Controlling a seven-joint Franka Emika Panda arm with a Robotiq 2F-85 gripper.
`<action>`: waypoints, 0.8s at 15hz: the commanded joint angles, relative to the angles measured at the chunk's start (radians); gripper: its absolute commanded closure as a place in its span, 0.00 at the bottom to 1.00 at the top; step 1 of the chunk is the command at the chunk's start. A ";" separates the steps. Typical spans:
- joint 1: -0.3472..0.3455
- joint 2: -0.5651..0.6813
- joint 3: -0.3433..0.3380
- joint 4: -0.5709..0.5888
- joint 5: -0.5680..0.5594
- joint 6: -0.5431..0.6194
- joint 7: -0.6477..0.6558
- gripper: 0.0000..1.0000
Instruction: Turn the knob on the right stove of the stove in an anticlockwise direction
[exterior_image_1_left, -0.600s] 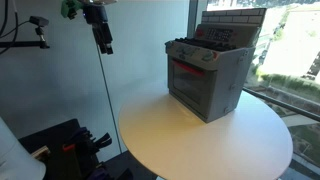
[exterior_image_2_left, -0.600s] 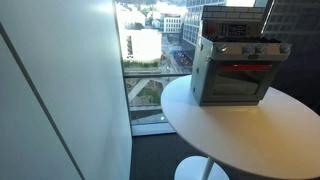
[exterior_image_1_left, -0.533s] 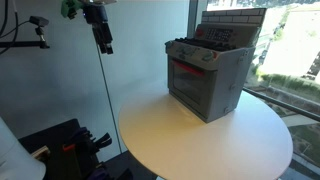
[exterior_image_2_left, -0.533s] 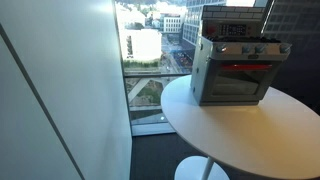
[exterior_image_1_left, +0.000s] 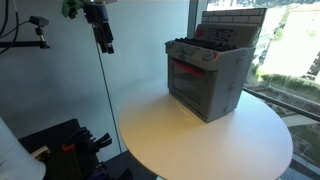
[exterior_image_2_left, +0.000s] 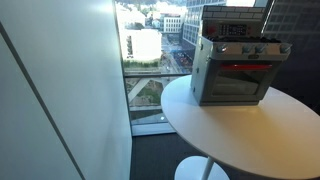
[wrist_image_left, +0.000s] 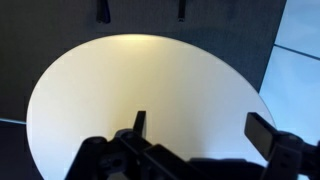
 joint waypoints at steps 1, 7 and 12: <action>-0.001 0.028 -0.021 0.049 -0.033 0.014 0.021 0.00; -0.023 0.085 -0.043 0.150 -0.066 0.037 0.029 0.00; -0.055 0.140 -0.063 0.250 -0.095 0.072 0.075 0.00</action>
